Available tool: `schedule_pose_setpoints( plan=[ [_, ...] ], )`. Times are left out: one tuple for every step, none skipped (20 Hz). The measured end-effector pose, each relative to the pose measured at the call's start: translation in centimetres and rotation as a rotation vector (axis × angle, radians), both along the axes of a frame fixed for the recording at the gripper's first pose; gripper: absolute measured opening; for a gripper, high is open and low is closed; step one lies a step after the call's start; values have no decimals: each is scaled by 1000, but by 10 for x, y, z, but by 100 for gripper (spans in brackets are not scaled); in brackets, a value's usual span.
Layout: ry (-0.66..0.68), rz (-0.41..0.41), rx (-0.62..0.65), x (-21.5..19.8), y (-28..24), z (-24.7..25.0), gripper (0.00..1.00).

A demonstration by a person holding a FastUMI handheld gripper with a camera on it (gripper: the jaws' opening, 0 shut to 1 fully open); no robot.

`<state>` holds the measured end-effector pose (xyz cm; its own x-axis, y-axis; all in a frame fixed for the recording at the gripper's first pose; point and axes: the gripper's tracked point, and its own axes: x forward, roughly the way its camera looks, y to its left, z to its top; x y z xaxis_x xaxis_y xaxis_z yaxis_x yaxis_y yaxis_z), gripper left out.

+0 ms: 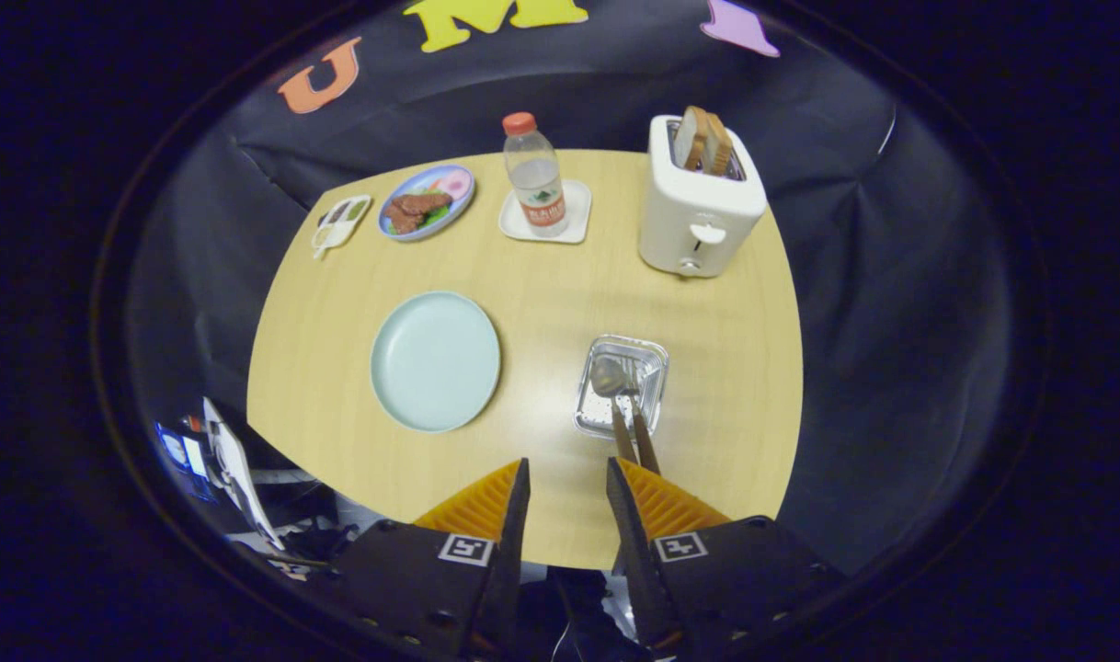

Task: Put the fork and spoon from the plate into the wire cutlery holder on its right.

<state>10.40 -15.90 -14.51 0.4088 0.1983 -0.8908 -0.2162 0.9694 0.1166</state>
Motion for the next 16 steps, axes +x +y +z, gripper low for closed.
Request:
schedule_pose_setpoints(
  plan=[
    [-44,-6,-2,-3,5,7,57],
    [-84,-19,4,-6,12,13,63],
    [-118,-33,16,-11,20,21,69],
    [-148,-49,29,-19,28,28,74],
    [-172,-70,43,-28,37,36,80],
    [-199,-86,64,-38,44,44,83],
    [-232,-106,72,-44,52,55,88],
    [-273,-125,69,-48,56,64,94],
    [-318,-142,64,-53,61,73,98],
    [-359,-159,64,-60,66,80,98],
    [-397,-173,66,-68,71,88,97],
    [-437,-190,69,-77,75,97,97],
    [-478,-210,72,-84,78,107,97],
    [-519,-230,79,-92,82,118,97],
    [-561,-249,90,-99,87,129,97],
    [-604,-270,100,-105,88,140,97]
  ],
)
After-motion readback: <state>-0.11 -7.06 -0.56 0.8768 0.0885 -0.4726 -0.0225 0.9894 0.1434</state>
